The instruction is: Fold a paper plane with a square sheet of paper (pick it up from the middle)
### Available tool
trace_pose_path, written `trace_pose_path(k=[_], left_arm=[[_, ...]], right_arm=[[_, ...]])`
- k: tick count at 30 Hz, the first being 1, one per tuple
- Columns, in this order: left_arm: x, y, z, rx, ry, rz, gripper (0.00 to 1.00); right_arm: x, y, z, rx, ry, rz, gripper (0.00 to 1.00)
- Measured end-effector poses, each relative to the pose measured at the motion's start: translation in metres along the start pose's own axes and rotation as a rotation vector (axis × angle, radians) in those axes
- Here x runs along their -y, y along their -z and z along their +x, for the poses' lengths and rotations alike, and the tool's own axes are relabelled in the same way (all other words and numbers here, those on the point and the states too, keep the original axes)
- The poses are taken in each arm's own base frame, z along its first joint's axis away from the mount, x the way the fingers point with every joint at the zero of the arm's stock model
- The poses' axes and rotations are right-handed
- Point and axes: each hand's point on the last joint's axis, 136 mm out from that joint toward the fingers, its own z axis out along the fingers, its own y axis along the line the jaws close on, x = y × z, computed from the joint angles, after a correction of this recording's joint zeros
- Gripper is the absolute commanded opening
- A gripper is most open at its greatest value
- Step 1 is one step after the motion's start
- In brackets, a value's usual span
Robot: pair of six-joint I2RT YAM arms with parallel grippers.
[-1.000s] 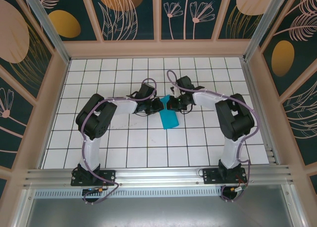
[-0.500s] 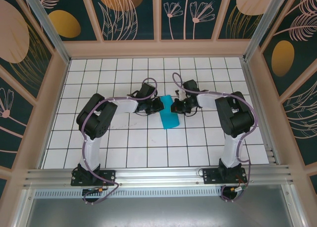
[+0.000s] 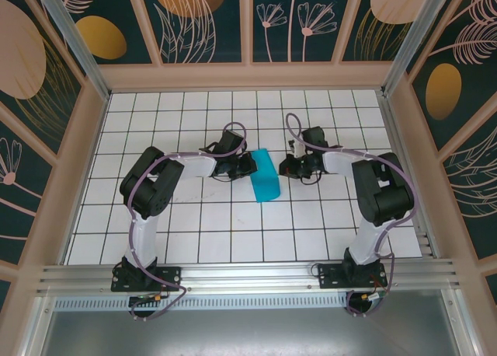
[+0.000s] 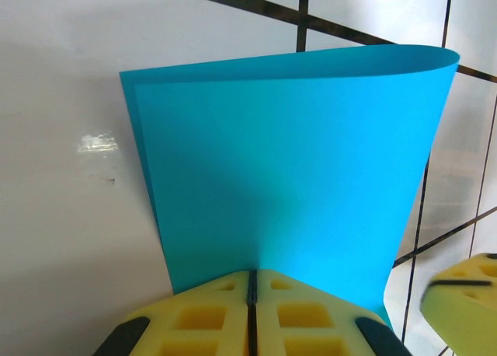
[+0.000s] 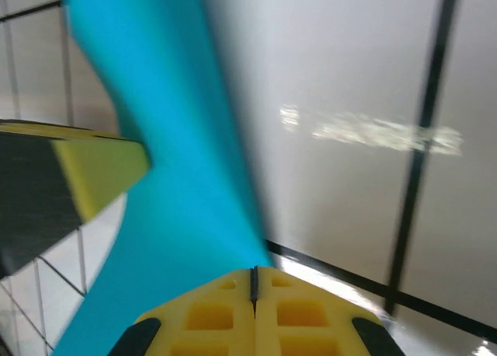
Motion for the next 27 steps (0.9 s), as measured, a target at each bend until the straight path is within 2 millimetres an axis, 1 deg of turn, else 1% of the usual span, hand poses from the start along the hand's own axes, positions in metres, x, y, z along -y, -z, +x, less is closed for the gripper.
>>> trace_pose_path(k=[3,6,7,9,12,16,19,22,24,27], left_arm=[[0.000,0.000,0.000,0.001,-0.001,-0.001,0.10],[0.000,0.000,0.000,0.002,-0.001,-0.001,0.10],[0.000,0.000,0.000,0.002,-0.001,-0.001,0.10],[0.000,0.000,0.000,0.002,-0.001,-0.001,0.10],[0.000,0.000,0.000,0.002,-0.001,-0.001,0.10],[0.000,0.000,0.000,0.002,-0.001,-0.001,0.09],[0.000,-0.001,0.000,0.003,-0.002,0.001,0.09],[0.000,-0.001,0.000,0.006,-0.003,0.001,0.09],[0.000,-0.001,0.000,0.006,-0.003,0.001,0.09],[0.000,0.000,0.000,0.008,-0.005,0.002,0.09]], right_arm=[[-0.022,-0.009,-0.006,-0.003,0.036,-0.044,0.00],[-0.035,-0.027,-0.011,-0.016,0.056,-0.077,0.00],[-0.035,-0.032,-0.011,-0.021,0.056,-0.083,0.00],[-0.029,-0.040,-0.010,-0.032,0.039,-0.079,0.00],[-0.016,-0.045,-0.011,-0.036,-0.005,-0.068,0.00],[-0.005,-0.040,-0.014,-0.005,-0.042,-0.080,0.00],[0.007,-0.030,-0.018,0.025,-0.073,-0.077,0.00],[0.019,-0.019,-0.028,0.066,-0.103,-0.055,0.00],[0.018,-0.014,-0.033,0.085,-0.101,-0.053,0.00],[-0.001,-0.013,-0.034,0.091,-0.061,-0.076,0.00]])
